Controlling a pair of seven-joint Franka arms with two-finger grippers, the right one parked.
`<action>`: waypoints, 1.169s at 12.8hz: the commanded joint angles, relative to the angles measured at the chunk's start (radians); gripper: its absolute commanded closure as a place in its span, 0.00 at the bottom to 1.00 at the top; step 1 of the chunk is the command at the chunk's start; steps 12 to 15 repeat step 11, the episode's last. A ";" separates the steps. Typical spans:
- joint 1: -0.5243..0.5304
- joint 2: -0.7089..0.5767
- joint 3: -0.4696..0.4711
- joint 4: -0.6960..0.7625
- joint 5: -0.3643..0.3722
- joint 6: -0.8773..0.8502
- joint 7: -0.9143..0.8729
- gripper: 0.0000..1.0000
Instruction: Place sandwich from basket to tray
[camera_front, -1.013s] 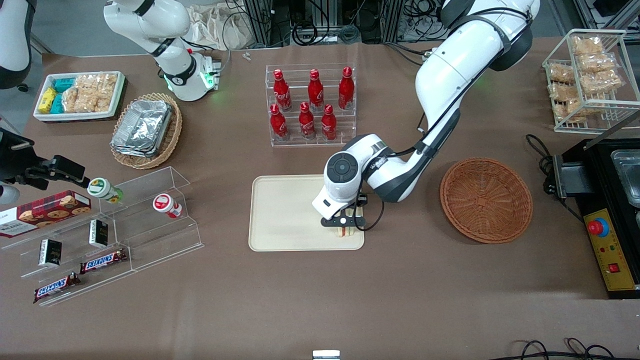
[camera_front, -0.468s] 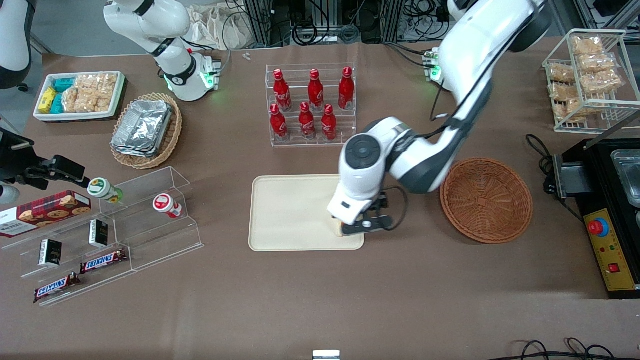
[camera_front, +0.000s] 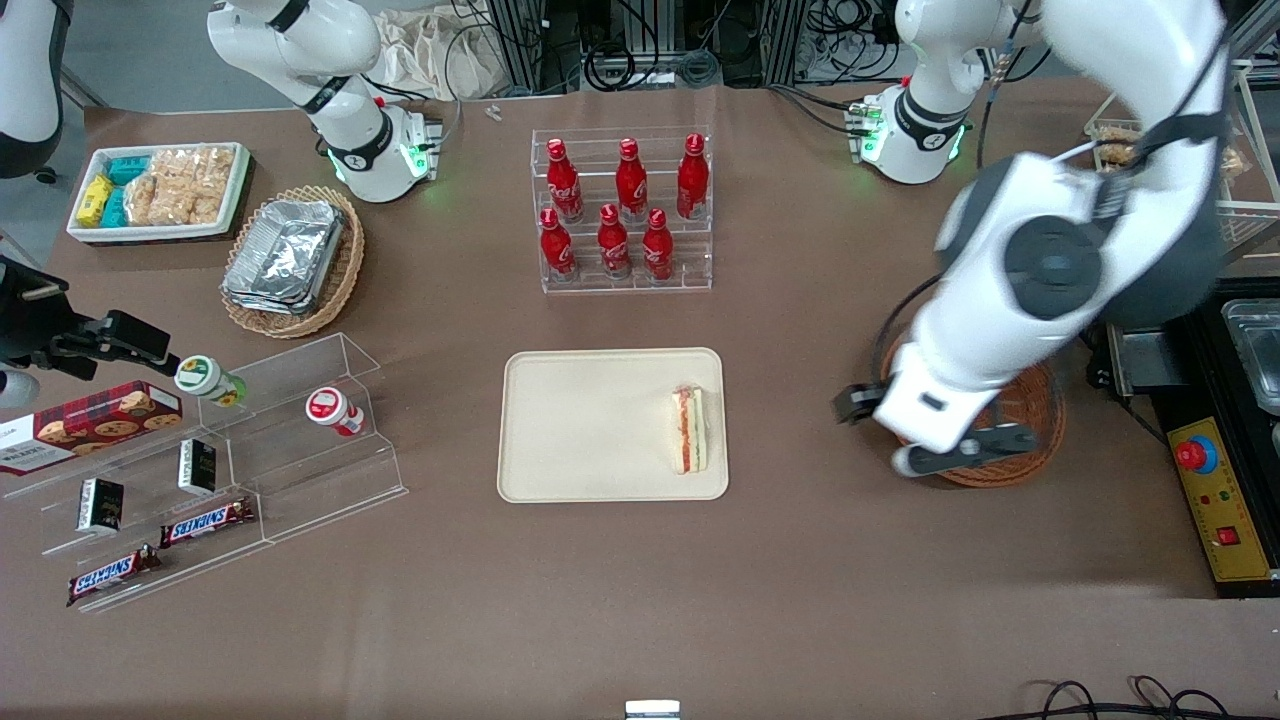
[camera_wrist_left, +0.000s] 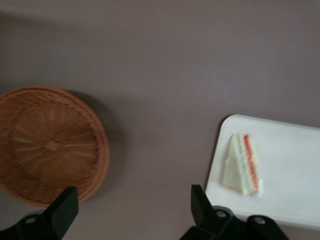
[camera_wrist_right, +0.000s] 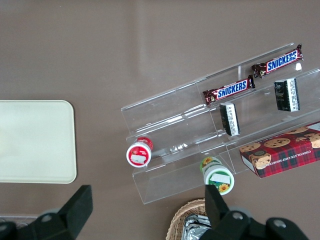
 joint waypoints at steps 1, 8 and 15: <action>0.040 -0.121 0.079 -0.075 -0.067 -0.049 0.222 0.00; -0.035 -0.267 0.411 -0.229 -0.145 -0.015 0.644 0.00; -0.035 -0.230 0.408 -0.164 -0.129 -0.020 0.657 0.00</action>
